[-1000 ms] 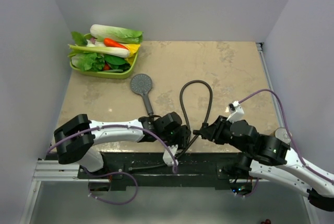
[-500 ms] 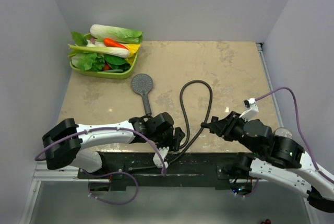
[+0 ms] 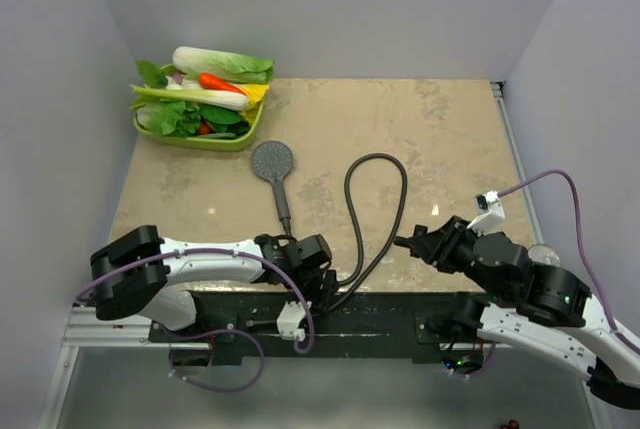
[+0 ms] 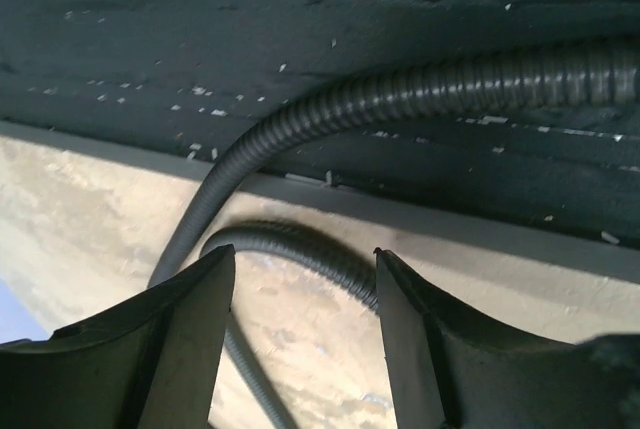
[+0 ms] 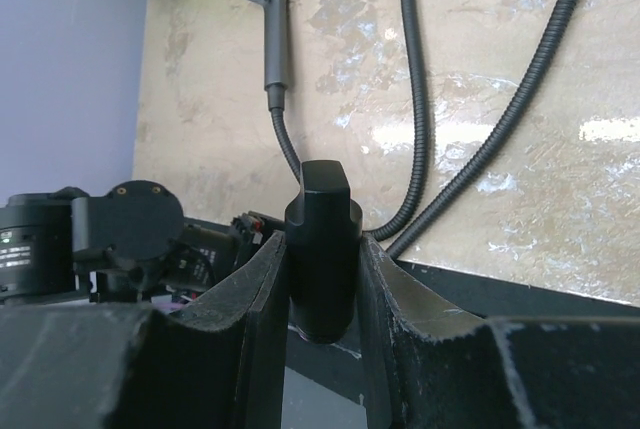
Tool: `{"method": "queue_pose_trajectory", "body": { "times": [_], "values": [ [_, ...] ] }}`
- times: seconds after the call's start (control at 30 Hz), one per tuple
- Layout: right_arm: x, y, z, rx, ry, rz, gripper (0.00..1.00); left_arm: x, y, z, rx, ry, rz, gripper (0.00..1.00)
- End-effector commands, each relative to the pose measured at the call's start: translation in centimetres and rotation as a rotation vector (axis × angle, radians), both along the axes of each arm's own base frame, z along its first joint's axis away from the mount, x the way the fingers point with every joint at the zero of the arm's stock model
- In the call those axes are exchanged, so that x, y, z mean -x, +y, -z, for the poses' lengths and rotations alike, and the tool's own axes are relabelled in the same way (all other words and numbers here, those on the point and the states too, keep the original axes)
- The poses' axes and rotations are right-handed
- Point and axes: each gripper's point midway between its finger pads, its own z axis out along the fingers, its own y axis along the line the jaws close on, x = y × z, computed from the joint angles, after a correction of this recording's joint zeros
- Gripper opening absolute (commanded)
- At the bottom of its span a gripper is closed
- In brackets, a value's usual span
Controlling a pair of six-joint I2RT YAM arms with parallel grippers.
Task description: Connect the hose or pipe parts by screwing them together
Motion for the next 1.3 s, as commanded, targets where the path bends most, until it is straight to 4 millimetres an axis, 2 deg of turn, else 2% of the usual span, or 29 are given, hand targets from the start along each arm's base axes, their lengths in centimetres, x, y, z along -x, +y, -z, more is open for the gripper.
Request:
{"method": "queue_pose_trajectory", "body": {
  "times": [0.0,0.3,0.37,0.6,0.67,0.7,0.8,0.83,0.9,0.93,0.97,1.03,1.13,1.2,1.23,1.27],
  "values": [
    [0.1,-1.2,-3.5,-0.130,-0.069,0.037,0.00,2.0,-2.4,-0.3,0.110,-0.149,0.416,0.63],
    [0.2,-1.0,-3.4,-0.124,-0.069,0.024,0.00,4.6,-5.0,-0.8,0.249,-0.122,0.504,0.62],
    [0.2,-0.9,-3.4,-0.125,-0.071,0.020,0.00,4.8,-5.0,-0.8,0.255,-0.123,0.526,0.62],
    [0.3,-1.1,-3.5,-0.124,-0.072,0.021,0.00,5.2,-5.0,0.9,0.261,-0.166,0.625,0.61],
    [0.3,-1.4,-3.7,-0.129,-0.075,0.026,0.00,5.0,-4.9,1.9,0.236,-0.188,0.663,0.57],
    [0.4,-1.4,-3.8,-0.133,-0.075,0.027,0.00,5.0,-4.8,2.2,0.218,-0.193,0.679,0.54],
    [0.5,-1.6,-3.9,-0.145,-0.073,0.030,0.00,4.5,-5.1,3.3,0.199,-0.231,0.721,0.35],
    [0.6,-1.7,-3.8,-0.145,-0.070,0.028,0.00,4.5,-5.3,3.4,0.201,-0.236,0.725,0.25],
    [0.7,-1.6,-3.7,-0.156,-0.067,0.026,0.00,4.2,-5.8,3.6,0.207,-0.249,0.730,0.13],
    [0.7,-1.6,-3.8,-0.159,-0.068,0.023,0.00,4.2,-5.9,3.6,0.208,-0.255,0.727,0.02],
    [0.8,-1.6,-3.8,-0.165,-0.071,0.020,0.00,3.7,-6.0,3.4,0.207,-0.269,0.705,0.00],
    [0.8,-1.5,-3.8,-0.162,-0.069,0.015,0.00,3.3,-6.7,2.8,0.245,-0.294,0.665,0.00],
    [0.7,-1.6,-4.1,-0.148,-0.077,0.014,0.00,1.5,-8.2,0.4,0.312,-0.331,0.514,0.00],
    [0.6,-1.9,-4.6,-0.134,-0.086,0.024,0.00,-1.1,-10.3,-3.2,0.399,-0.364,0.308,0.00],
    [0.5,-2.0,-4.8,-0.129,-0.090,0.027,0.00,-3.4,-10.4,-4.5,0.395,-0.373,0.143,0.00],
    [0.5,-2.2,-4.9,-0.124,-0.093,0.032,0.00,-5.2,-11.3,-6.8,0.421,-0.391,0.058,0.00]
  ]
}}
